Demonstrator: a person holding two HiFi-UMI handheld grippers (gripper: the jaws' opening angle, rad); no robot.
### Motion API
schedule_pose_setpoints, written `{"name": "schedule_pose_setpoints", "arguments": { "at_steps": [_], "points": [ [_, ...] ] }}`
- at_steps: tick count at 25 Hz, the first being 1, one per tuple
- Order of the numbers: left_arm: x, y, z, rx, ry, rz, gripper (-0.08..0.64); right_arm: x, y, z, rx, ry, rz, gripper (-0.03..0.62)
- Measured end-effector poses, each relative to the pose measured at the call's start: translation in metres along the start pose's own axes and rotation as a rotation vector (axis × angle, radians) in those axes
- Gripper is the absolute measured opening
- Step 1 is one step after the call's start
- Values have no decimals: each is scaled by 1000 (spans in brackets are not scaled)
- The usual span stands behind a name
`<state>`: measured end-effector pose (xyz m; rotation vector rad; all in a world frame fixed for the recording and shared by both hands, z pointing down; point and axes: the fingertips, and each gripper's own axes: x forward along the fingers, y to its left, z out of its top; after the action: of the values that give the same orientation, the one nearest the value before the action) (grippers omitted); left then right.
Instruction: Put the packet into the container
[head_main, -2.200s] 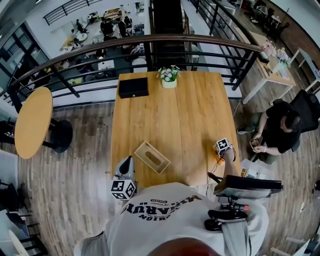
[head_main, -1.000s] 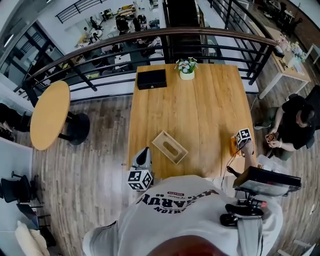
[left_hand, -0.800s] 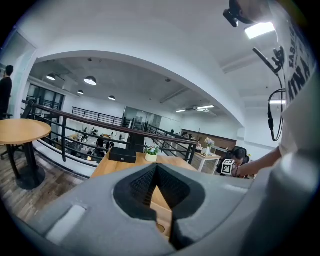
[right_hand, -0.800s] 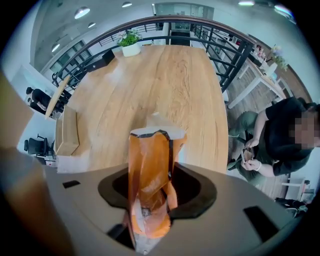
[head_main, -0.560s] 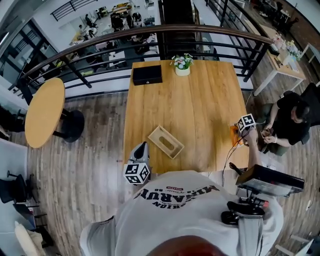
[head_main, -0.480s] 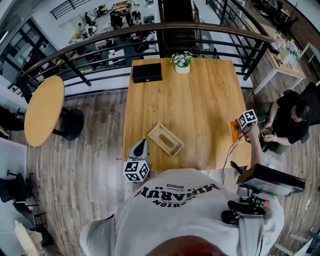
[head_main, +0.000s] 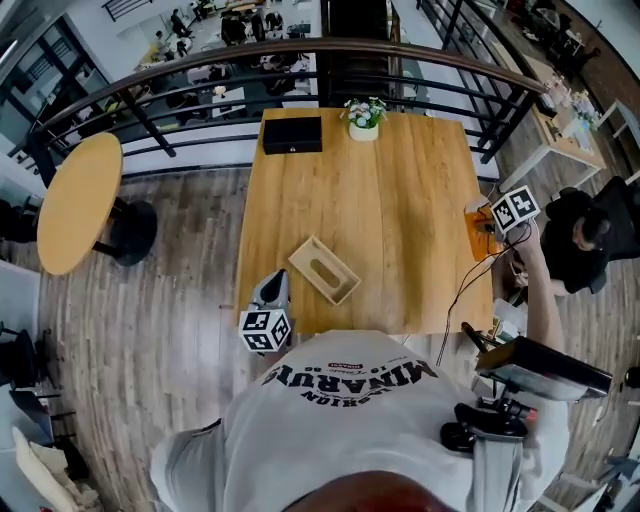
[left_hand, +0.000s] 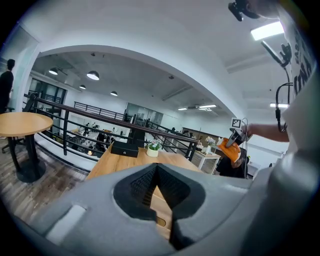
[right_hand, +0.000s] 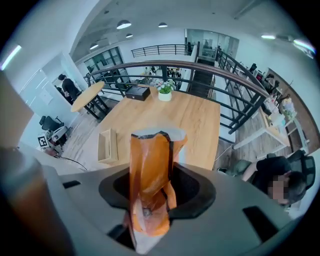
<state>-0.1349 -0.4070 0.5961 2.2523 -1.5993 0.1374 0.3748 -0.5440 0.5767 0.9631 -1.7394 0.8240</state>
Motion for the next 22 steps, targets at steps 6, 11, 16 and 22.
{"name": "schedule_pose_setpoints", "arguments": {
  "at_steps": [6,11,16,22],
  "points": [
    [-3,-2,-6,-5,9,2,-8,-23,1,16,-16,-17,-4,172],
    [-7,-2,0,-2,0,10,-8,-15,5,24,-14,-21,8,172],
    [-13,0,-5,-5,8,28,-8,-3,32,42,-51,-26,53,170],
    [-21,4,-8,-11,9,46,-8,24,103,80,-149,-25,159,169]
  ]
}}
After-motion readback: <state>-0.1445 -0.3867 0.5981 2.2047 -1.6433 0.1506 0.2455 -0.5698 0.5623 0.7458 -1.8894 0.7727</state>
